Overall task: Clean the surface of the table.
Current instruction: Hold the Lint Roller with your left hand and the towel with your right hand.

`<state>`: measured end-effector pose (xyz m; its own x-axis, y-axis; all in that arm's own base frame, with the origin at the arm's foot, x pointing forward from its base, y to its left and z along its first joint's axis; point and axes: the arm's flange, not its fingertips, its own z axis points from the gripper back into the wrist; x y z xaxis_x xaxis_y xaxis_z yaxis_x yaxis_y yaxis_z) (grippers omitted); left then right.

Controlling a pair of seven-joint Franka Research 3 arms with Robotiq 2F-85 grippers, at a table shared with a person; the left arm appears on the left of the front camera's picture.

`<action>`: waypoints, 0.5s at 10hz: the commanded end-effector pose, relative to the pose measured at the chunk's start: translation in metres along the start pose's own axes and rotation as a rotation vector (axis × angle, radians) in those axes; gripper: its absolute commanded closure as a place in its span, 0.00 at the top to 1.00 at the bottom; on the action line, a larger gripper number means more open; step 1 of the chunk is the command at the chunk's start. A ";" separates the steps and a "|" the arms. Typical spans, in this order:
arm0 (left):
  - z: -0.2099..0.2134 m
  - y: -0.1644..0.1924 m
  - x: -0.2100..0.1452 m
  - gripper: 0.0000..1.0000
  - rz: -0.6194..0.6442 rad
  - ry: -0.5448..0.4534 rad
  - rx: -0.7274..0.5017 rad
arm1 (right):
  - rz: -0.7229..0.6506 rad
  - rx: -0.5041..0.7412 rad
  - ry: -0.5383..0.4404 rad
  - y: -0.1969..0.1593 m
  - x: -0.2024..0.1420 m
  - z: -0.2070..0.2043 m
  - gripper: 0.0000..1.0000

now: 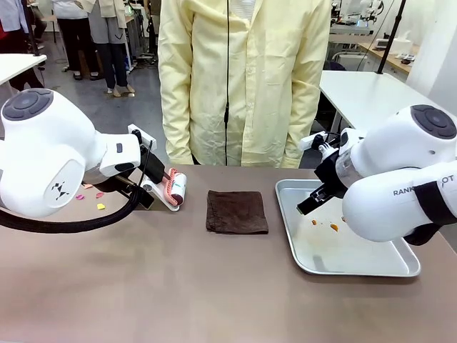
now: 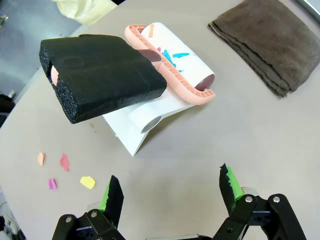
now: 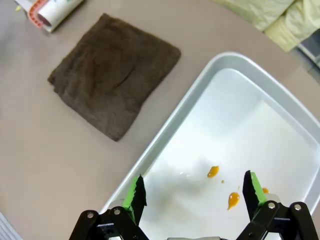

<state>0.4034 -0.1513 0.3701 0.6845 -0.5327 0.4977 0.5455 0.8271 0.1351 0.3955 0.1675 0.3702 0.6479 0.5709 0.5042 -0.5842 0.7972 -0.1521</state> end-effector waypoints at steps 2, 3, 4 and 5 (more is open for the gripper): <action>0.000 0.000 0.000 1.00 0.000 0.000 0.000 | 0.000 0.000 0.000 0.000 0.000 0.000 1.00; 0.008 0.001 0.006 1.00 -0.014 0.029 0.088 | -0.111 0.100 0.070 -0.003 -0.002 0.006 1.00; 0.020 0.002 0.010 1.00 0.021 0.077 0.208 | -0.179 0.229 0.063 -0.001 -0.008 0.020 1.00; 0.037 0.000 0.013 1.00 0.112 0.036 0.361 | -0.324 0.324 0.100 -0.001 -0.018 0.038 1.00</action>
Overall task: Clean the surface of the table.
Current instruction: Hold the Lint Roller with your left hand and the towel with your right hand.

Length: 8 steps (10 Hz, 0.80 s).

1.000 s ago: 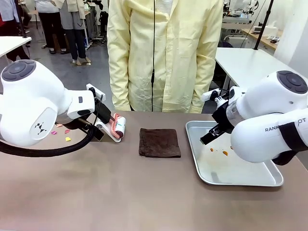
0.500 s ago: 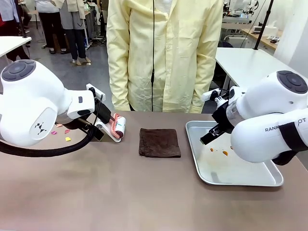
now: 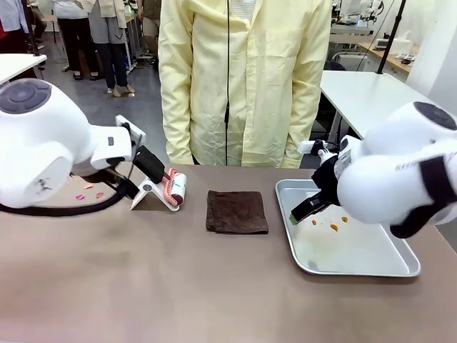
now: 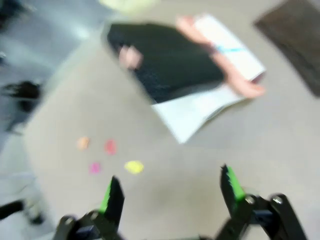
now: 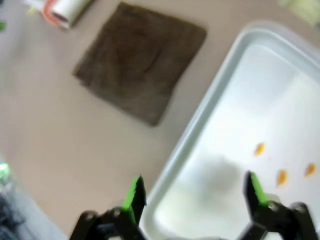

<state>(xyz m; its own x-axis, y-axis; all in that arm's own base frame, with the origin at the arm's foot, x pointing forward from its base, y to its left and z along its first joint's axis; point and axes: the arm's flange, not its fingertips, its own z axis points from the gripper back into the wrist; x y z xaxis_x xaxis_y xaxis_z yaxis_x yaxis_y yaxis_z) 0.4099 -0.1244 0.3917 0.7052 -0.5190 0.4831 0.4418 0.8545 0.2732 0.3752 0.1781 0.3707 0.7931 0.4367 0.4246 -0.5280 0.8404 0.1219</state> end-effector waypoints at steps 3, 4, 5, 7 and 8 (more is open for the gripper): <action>0.061 -0.021 0.050 1.00 0.255 0.394 0.268 | -0.262 0.354 -0.109 -0.023 -0.063 0.071 1.00; 0.043 0.012 0.007 1.00 0.092 0.134 0.261 | -0.394 0.282 -0.057 -0.032 -0.069 0.071 1.00; 0.043 0.012 0.007 1.00 0.092 0.134 0.261 | -0.186 0.334 -0.059 -0.006 -0.007 0.067 1.00; 0.043 0.012 0.007 1.00 0.092 0.134 0.261 | -0.186 0.334 -0.059 -0.006 -0.007 0.067 1.00; 0.043 0.012 0.007 1.00 0.092 0.134 0.261 | -0.186 0.334 -0.059 -0.006 -0.007 0.067 1.00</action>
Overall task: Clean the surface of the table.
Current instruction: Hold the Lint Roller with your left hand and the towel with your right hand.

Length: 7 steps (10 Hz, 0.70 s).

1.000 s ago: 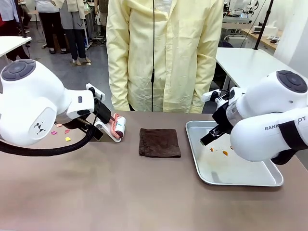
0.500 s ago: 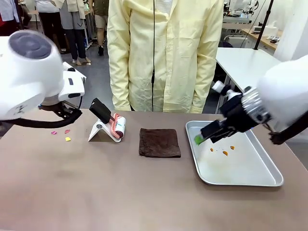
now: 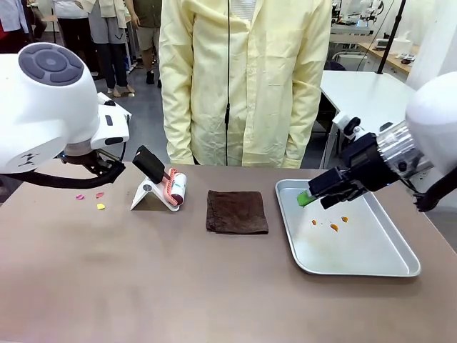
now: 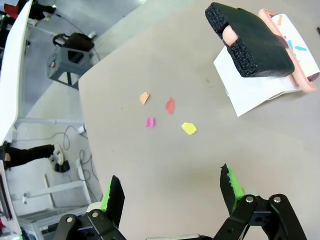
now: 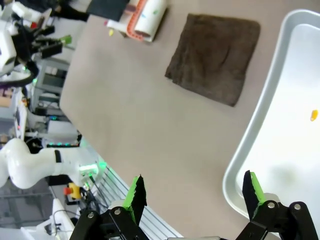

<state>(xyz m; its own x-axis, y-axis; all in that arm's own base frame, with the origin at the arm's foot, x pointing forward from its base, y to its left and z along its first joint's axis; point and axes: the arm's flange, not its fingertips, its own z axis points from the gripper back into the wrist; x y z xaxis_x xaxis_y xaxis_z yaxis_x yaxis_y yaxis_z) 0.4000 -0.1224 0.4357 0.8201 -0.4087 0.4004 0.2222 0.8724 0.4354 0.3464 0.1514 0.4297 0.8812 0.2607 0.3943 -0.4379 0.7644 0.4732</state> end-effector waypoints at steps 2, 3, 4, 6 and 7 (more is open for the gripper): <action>-0.001 0.003 -0.006 1.00 -0.011 -0.014 0.007 | 0.014 0.021 -0.021 -0.006 0.004 -0.001 1.00; -0.001 0.003 -0.006 1.00 -0.011 -0.014 0.007 | 0.014 0.021 -0.021 -0.006 0.004 -0.001 1.00; -0.001 0.003 -0.006 1.00 -0.011 -0.014 0.007 | 0.014 0.021 -0.021 -0.006 0.004 -0.001 1.00; -0.001 0.003 -0.006 1.00 -0.011 -0.014 0.007 | 0.014 0.021 -0.021 -0.006 0.004 -0.001 1.00; -0.001 0.003 -0.006 1.00 -0.011 -0.014 0.007 | 0.014 0.021 -0.021 -0.006 0.004 -0.001 1.00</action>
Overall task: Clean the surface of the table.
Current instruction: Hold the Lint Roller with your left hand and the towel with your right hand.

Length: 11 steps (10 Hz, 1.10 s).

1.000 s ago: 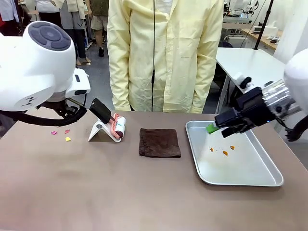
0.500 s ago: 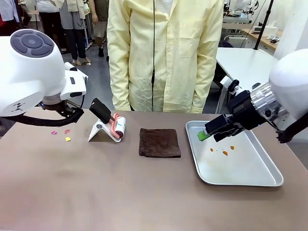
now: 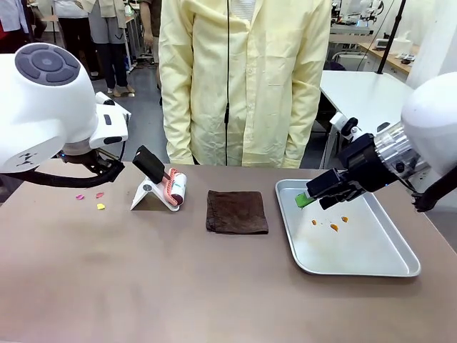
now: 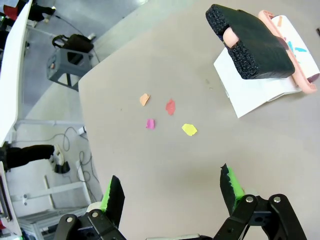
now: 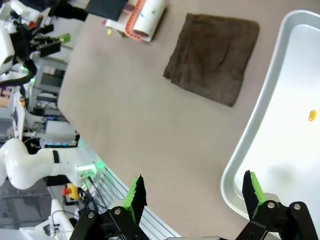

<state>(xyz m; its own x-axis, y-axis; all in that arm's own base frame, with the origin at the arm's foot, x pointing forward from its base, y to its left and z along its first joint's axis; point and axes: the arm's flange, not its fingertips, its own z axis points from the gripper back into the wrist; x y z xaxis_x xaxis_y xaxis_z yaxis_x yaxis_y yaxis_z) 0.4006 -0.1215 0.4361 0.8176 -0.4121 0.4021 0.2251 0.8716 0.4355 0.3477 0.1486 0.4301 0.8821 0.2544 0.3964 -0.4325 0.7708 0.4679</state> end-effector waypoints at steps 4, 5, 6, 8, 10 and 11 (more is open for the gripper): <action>0.022 0.054 -0.010 1.00 0.011 0.096 -0.926 | -0.108 0.216 -0.024 -0.010 -0.026 0.022 1.00; 0.020 0.076 -0.017 1.00 0.043 0.108 -1.138 | -0.135 0.369 -0.078 -0.015 -0.041 0.033 1.00; 0.012 0.098 -0.027 1.00 0.133 0.121 -1.234 | -0.184 0.507 -0.131 -0.018 -0.056 0.042 1.00; -0.010 0.160 -0.045 1.00 0.423 0.270 -1.405 | -0.264 0.647 -0.193 -0.029 -0.098 0.051 1.00; -0.025 0.217 -0.073 1.00 0.717 0.433 -1.419 | -0.276 0.706 -0.263 -0.045 -0.143 0.046 1.00; -0.034 0.241 -0.094 1.00 0.925 0.419 -1.424 | -0.360 0.722 -0.299 -0.062 -0.170 0.042 1.00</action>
<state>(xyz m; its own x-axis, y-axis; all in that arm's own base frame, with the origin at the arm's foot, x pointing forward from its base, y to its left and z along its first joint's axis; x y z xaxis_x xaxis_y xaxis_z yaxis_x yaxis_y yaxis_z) 0.3774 0.1287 0.4707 0.9915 -0.0789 0.1038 0.1302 0.5570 -0.8203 0.3438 0.0314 0.4503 0.9552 -0.1200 0.2707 -0.2415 0.2132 0.9467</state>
